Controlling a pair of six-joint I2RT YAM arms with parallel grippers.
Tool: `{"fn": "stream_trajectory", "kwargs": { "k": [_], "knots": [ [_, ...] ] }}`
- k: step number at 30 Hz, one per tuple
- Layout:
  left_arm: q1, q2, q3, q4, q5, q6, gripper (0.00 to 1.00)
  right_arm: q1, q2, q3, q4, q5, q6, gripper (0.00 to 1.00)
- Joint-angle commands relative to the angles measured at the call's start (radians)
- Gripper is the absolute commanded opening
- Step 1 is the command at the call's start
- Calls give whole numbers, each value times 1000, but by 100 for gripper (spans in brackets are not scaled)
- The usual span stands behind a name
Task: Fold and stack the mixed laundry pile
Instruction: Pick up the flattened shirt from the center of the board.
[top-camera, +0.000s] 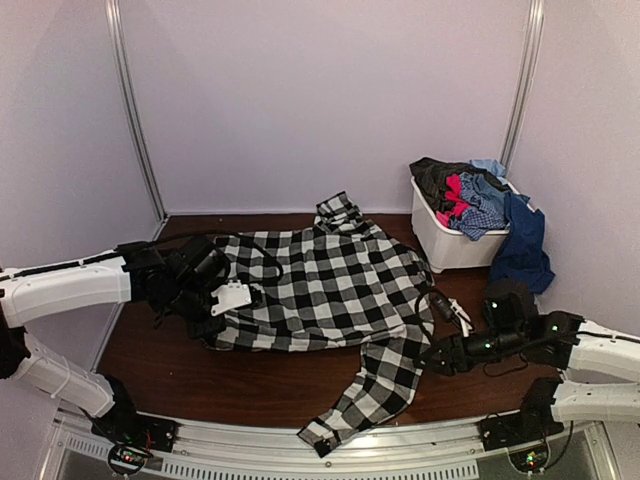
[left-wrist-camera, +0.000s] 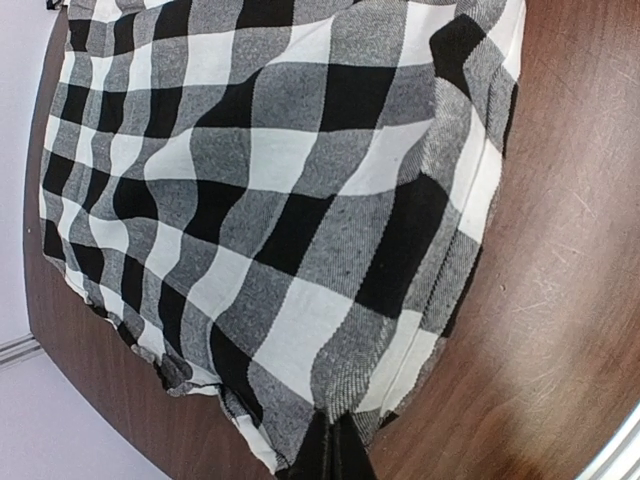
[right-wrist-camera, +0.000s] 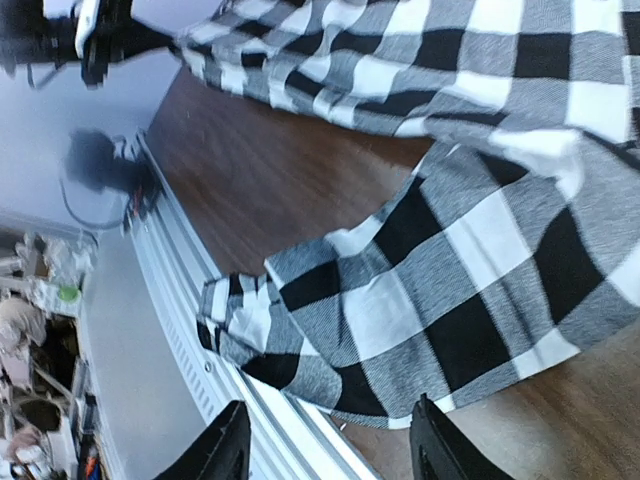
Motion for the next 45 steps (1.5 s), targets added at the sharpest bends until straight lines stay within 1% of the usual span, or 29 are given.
{"fn": "stream_trajectory", "kwargs": {
  "k": [1, 5, 8, 10, 12, 16, 24, 26, 28, 29, 30, 33, 36, 38, 42, 45],
  "knots": [
    [-3, -12, -2, 22, -36, -18, 0, 253, 116, 115, -35, 223, -104, 54],
    [-3, -23, -6, 23, -39, -27, 0, 453, 295, 216, -36, 337, -224, 55],
    [-2, -35, -13, 26, -45, -27, 0, 550, 434, 280, -23, 382, -311, 55],
    [-3, -40, -18, 26, -48, -24, 0, 593, 519, 311, -17, 388, -361, 55],
    [-3, -45, -18, 25, -49, -20, 0, 629, 593, 337, -14, 389, -400, 55],
    [-3, -53, -20, 26, -54, -15, 0, 677, 666, 368, -17, 375, -454, 54],
    [-3, -55, -24, 31, -71, -12, 0, 694, 765, 397, -40, 386, -523, 52],
    [-3, -55, -25, 33, -77, -12, 0, 695, 797, 407, -46, 410, -533, 50],
    [-3, -59, -26, 35, -80, -11, 0, 697, 835, 431, -78, 455, -534, 43],
    [-3, -61, -27, 38, -81, -11, 0, 700, 846, 441, -87, 476, -555, 38],
    [-3, -66, -27, 42, -82, -11, 0, 700, 852, 452, -94, 494, -564, 29],
    [-3, -80, -31, 48, -89, -12, 0, 700, 821, 499, -128, 582, -575, 1],
    [-3, -99, -27, 54, -137, -16, 0, 690, 711, 579, -175, 721, -591, 0],
    [-3, -119, -22, 70, -192, -15, 0, 650, 610, 639, -164, 762, -606, 0],
    [-3, -173, -4, 142, -364, 3, 0, 551, 439, 746, -76, 840, -636, 0],
    [-3, -236, 12, 229, -473, 60, 0, 485, 353, 824, -4, 890, -676, 0]
  ]
}}
